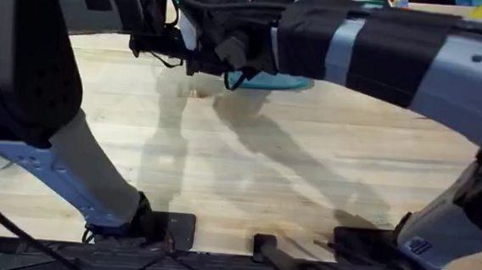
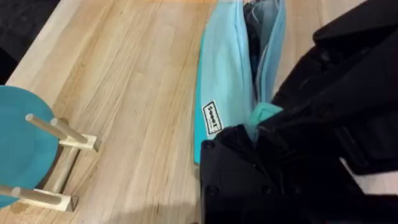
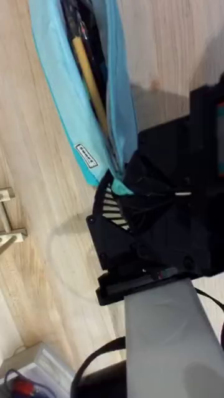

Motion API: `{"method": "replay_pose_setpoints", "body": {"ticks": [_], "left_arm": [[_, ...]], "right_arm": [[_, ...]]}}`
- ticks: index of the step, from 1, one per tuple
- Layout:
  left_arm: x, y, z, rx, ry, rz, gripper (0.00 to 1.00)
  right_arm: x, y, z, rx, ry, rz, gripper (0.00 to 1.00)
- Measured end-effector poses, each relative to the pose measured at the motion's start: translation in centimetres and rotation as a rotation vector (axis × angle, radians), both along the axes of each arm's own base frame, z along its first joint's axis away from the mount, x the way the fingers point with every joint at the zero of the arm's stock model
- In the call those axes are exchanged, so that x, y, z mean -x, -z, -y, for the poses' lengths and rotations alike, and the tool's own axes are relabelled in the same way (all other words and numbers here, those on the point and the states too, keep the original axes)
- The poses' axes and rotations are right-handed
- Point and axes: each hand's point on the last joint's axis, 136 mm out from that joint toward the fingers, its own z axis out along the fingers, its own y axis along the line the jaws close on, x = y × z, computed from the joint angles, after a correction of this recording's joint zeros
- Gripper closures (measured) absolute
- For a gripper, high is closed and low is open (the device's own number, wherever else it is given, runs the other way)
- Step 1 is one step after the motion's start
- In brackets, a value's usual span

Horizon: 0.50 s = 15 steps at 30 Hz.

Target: Unzip the bag, pick up the pens from the table one at a time and place them inside, then zip the bag closed.

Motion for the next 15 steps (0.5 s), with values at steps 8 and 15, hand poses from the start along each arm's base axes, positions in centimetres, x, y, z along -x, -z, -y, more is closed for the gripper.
{"method": "replay_pose_setpoints", "body": {"ticks": [8, 15], "left_arm": [[0.0, 0.0, 0.0, -0.001, 0.0, 0.0, 0.957], [0.0, 0.0, 0.1, -0.003, 0.001, -0.001, 0.957]], "right_arm": [[0.3, 0.3, 0.3, 0.022, -0.004, -0.014, 0.969], [0.6, 0.9, 1.7, 0.079, 0.009, -0.046, 0.969]]}}
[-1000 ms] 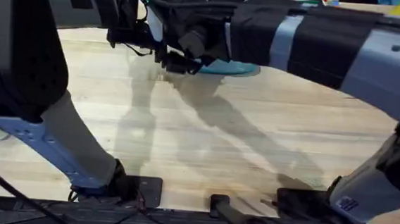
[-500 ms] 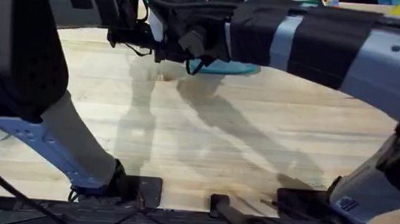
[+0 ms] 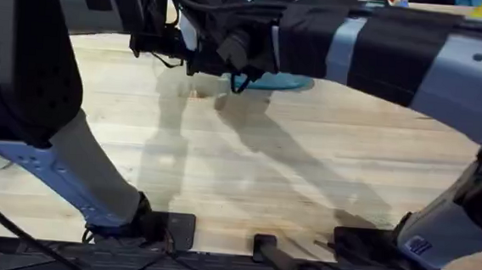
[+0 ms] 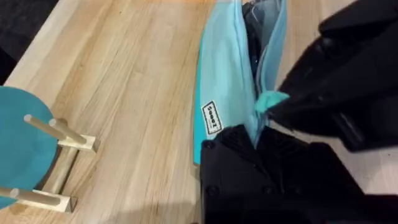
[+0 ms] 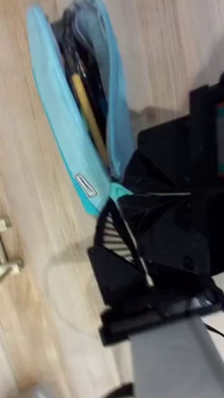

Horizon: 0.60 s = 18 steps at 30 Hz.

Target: Unzip the bag, pick up the pens from the table one at a time and place them inside, then zip the bag closed.

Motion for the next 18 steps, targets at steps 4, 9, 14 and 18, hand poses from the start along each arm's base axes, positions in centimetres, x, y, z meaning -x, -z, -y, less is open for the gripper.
{"method": "replay_pose_setpoints", "body": {"ticks": [4, 9, 14, 18], "left_arm": [[0.0, 0.0, 0.0, 0.0, 0.001, 0.001, 0.957], [0.0, 0.0, 0.1, -0.001, 0.001, 0.001, 0.957], [0.0, 0.0, 0.1, -0.002, 0.004, 0.001, 0.957], [0.0, 0.0, 0.1, -0.002, 0.004, 0.004, 0.957]], "right_arm": [[-0.6, 0.0, 1.4, 0.026, 0.033, 0.002, 0.969], [-1.4, 0.3, 3.3, 0.049, 0.073, -0.014, 0.969], [-2.0, 0.5, 5.0, 0.065, 0.106, -0.033, 0.969], [-2.5, 0.5, 6.5, 0.087, 0.139, -0.037, 0.969]]}}
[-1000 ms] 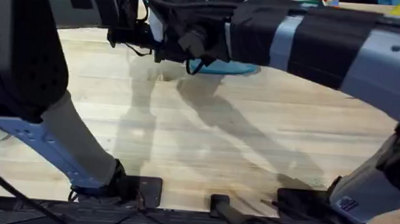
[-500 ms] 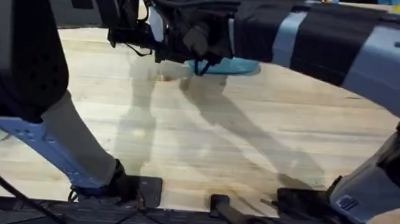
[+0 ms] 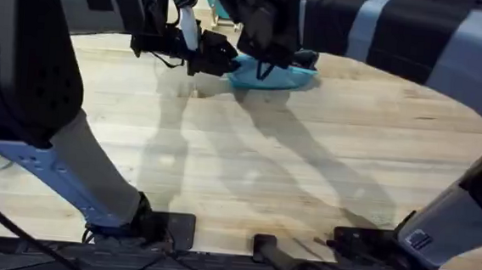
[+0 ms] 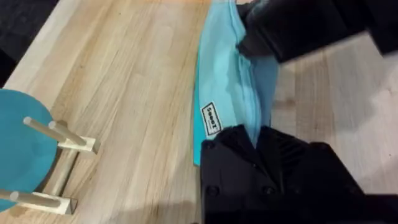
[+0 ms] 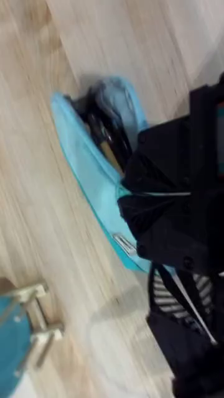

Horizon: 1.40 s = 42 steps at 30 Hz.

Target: Unzip the bag, pick up the pens from the table one at a time and place them inside, then zip the bag closed.

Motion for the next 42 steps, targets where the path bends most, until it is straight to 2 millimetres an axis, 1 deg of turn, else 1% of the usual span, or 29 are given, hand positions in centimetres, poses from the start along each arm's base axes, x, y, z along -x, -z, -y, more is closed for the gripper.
{"method": "replay_pose_setpoints", "body": {"ticks": [5, 6, 16, 23, 26, 34, 38, 42], "left_arm": [[0.0, 0.0, 0.0, -0.002, -0.001, 0.0, 0.958], [0.0, 0.1, 0.0, -0.003, -0.001, 0.0, 0.958], [0.0, 0.0, -0.1, -0.002, -0.003, -0.001, 0.958], [0.0, 0.0, -0.1, 0.0, -0.002, -0.002, 0.958], [0.2, 0.0, 0.3, 0.005, 0.007, -0.004, 0.957], [0.2, 0.0, 0.5, 0.005, 0.012, -0.006, 0.958], [0.2, -0.1, 0.5, 0.006, 0.012, -0.007, 0.958], [0.2, -0.1, 0.5, 0.006, 0.012, -0.007, 0.957]], "right_arm": [[-0.4, -0.3, 2.2, 0.038, 0.044, -0.003, 0.969], [-0.9, -0.3, 3.7, 0.057, 0.078, -0.007, 0.969], [-1.8, 0.0, 8.0, 0.096, 0.168, -0.041, 0.969], [-2.6, 0.3, 12.4, 0.113, 0.261, -0.08, 0.97], [-2.8, 0.5, 13.7, 0.103, 0.29, -0.095, 0.97], [-3.2, 1.4, 15.7, 0.017, 0.332, -0.156, 0.97], [-3.2, 1.8, 15.9, 0.004, 0.341, -0.166, 0.97], [-2.9, 3.6, 16.6, -0.024, 0.398, -0.16, 0.97]]}}
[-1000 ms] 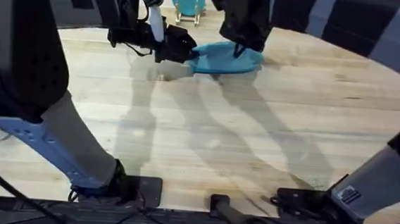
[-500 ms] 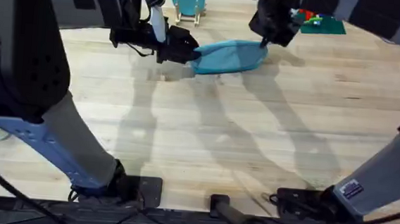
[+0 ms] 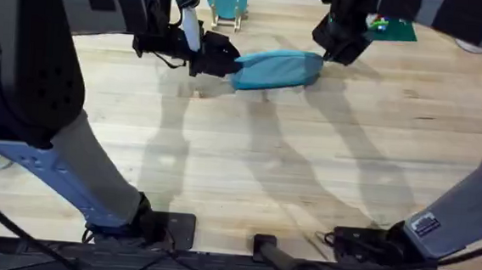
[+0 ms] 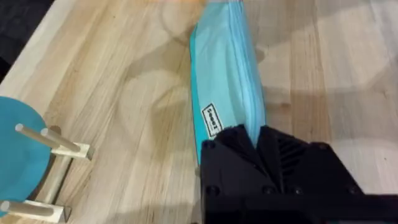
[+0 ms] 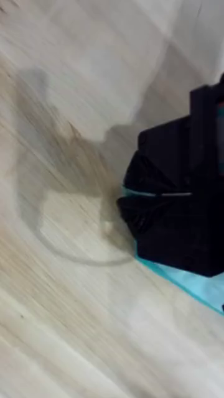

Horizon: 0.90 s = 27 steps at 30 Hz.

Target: Unzip the bag, pick up the pens from the table one at a time and place them inside, then zip the bag closed.

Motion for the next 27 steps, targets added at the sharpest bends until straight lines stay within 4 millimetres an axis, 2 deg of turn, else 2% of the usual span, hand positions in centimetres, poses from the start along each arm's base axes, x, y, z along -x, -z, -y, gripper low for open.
{"method": "replay_pose_setpoints", "body": {"ticks": [4, 6, 9, 16, 17, 21, 23, 24, 27], "left_arm": [[0.0, 0.0, 0.0, 0.001, 0.0, 0.0, 0.957], [0.0, 0.0, 0.0, 0.001, 0.0, 0.0, 0.958], [0.0, 0.0, 0.0, 0.0, 0.0, 0.0, 0.957], [0.0, 0.0, 0.0, 0.0, 0.0, 0.0, 0.958], [0.0, 0.0, 0.0, -0.001, -0.001, 0.0, 0.957], [0.0, 0.1, -0.1, -0.003, -0.002, -0.002, 0.957], [0.0, 0.1, -0.1, -0.003, -0.002, -0.003, 0.958], [0.0, 0.1, -0.1, -0.003, -0.002, -0.003, 0.958], [0.0, 0.1, -0.1, -0.003, -0.002, -0.003, 0.957]], "right_arm": [[0.0, 2.6, 0.4, -0.038, 0.067, 0.036, 0.971], [-0.1, 3.2, 0.2, -0.055, 0.079, 0.047, 0.971], [-0.8, 3.2, 0.1, -0.087, 0.093, 0.083, 0.971], [-1.2, 2.4, 0.1, -0.055, 0.017, 0.077, 0.958], [-1.4, 1.9, 0.2, -0.04, -0.001, 0.083, 0.872], [-2.4, -1.7, 1.5, 0.059, -0.114, 0.104, 0.292], [-2.4, -3.8, 2.0, 0.115, -0.195, 0.091, 0.047], [-2.1, -5.0, 2.1, 0.145, -0.246, 0.078, 0.016], [-1.1, -8.2, 2.0, 0.217, -0.414, 0.037, 0.007]]}}
